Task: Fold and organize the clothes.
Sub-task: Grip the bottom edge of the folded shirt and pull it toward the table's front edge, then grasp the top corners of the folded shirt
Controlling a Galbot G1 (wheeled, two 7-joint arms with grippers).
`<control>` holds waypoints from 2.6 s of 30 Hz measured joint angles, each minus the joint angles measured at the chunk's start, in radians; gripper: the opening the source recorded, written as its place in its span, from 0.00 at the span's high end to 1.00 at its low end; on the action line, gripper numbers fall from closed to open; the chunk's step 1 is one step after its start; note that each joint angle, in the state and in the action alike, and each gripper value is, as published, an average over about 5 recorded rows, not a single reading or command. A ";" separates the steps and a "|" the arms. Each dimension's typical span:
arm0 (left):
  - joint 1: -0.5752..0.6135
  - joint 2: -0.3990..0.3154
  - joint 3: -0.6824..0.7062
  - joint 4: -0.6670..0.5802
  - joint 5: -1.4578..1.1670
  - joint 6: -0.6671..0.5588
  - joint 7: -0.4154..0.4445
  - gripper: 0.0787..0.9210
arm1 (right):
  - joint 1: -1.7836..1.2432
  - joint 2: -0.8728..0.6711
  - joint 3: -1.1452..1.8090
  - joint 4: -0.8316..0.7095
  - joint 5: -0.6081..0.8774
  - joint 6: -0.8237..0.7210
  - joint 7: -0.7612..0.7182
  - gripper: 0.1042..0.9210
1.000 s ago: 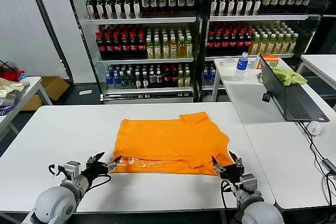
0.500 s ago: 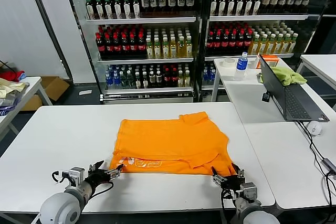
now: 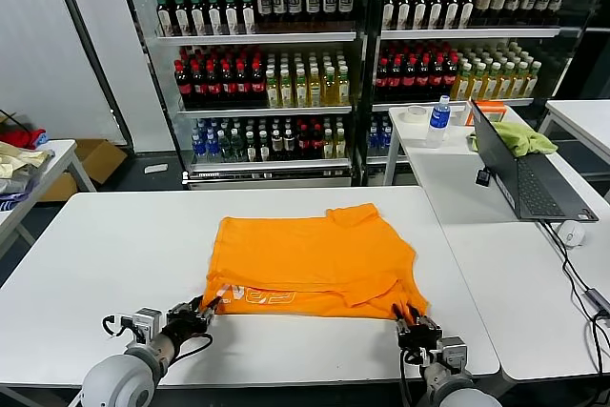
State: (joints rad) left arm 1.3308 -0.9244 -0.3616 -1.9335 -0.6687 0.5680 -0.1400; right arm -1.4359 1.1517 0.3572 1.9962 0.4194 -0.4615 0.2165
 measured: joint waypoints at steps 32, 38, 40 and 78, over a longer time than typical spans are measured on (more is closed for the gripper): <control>0.263 0.055 -0.128 -0.194 0.073 0.012 0.033 1.00 | -0.225 -0.011 0.020 0.190 -0.081 0.012 -0.020 0.99; 0.309 0.055 -0.161 -0.216 0.085 0.011 0.038 1.00 | -0.248 -0.012 0.016 0.203 -0.101 0.025 -0.025 0.99; 0.325 0.052 -0.166 -0.225 0.095 0.010 0.040 1.00 | -0.256 -0.011 0.017 0.206 -0.107 0.029 -0.027 0.99; 0.234 0.076 -0.215 -0.247 0.018 -0.106 0.038 0.12 | -0.050 -0.052 0.044 0.203 -0.035 0.000 0.009 0.18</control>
State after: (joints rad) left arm 1.5650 -0.8484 -0.5767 -2.1808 -0.6509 0.4620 -0.1019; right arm -1.4856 1.0997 0.4008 2.1997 0.3839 -0.4610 0.2251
